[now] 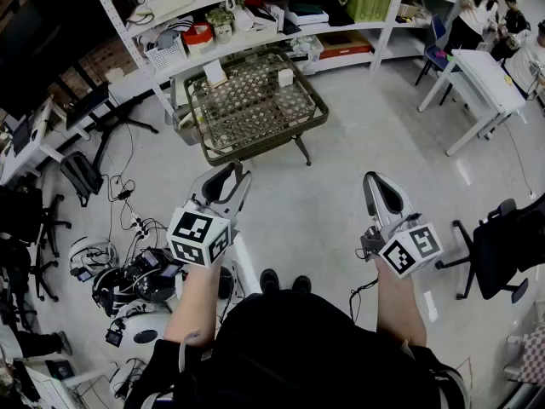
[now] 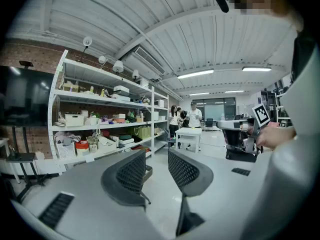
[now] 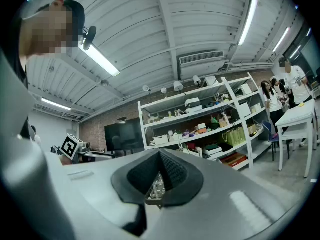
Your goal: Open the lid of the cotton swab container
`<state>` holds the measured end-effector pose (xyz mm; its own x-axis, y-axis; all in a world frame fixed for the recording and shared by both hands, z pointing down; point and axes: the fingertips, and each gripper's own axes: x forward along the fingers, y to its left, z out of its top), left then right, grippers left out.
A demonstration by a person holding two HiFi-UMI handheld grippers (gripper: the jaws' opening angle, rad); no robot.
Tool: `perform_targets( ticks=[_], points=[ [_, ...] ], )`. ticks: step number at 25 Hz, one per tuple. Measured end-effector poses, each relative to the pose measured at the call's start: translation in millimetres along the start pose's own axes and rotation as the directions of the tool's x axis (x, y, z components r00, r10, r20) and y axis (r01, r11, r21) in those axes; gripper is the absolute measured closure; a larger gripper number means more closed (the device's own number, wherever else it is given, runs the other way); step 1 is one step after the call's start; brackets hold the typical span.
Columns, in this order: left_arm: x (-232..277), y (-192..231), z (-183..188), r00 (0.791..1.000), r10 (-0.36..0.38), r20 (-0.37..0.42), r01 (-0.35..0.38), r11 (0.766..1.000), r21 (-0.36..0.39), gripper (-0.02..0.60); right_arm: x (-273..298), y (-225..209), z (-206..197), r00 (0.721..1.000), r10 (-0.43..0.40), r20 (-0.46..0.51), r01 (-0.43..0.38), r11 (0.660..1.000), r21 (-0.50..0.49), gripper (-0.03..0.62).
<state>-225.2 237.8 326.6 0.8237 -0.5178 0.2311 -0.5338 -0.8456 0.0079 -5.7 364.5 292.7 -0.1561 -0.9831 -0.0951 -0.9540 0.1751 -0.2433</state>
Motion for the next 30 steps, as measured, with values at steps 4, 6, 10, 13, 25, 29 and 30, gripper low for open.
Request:
perform_targets(
  ticks=[4,6,10,13,25,29,30],
  points=[
    [-1.9,-0.8,-2.1,1.0,0.0,-0.001,0.0,1.0,0.002,0.442,-2.0,1.9,-1.8,1.0,0.004,0.001,-0.004,1.0,0.01,0.586],
    [-1.2,-0.4,-3.1,1.0,0.0,-0.001,0.0,1.0,0.001,0.442,-1.9,2.1,-2.6,1.0,0.005,0.0,-0.005,1.0,0.009,0.586],
    [-0.1,-7.0,-3.1,1.0,0.002,-0.006,-0.002,1.0,0.02,0.442,-9.0,-1.1,2.6,1.0,0.004,0.03,-0.006,0.997,0.074,0.586],
    [4.1,-26.3,3.9,1.0,-0.013,-0.01,0.013,0.997,0.076,0.442,-19.3,-7.4,10.1,0.999,0.003,0.048,-0.008,0.995,0.101,0.586],
    [16.7,-72.8,19.6,0.999,-0.038,-0.006,0.039,0.994,0.099,0.445,-65.6,-35.5,-9.4,0.999,0.006,0.039,-0.014,0.975,0.221,0.585],
    [22.2,-71.4,5.0,0.999,-0.033,-0.029,0.035,0.997,0.072,0.445,-63.8,-43.9,-12.8,1.0,0.012,0.026,-0.017,0.976,0.218,0.585],
    [24.4,-70.8,2.1,0.999,-0.032,-0.034,0.034,0.997,0.065,0.446,-62.2,-46.3,-13.1,1.0,0.013,0.022,-0.017,0.976,0.217,0.585]
  ],
)
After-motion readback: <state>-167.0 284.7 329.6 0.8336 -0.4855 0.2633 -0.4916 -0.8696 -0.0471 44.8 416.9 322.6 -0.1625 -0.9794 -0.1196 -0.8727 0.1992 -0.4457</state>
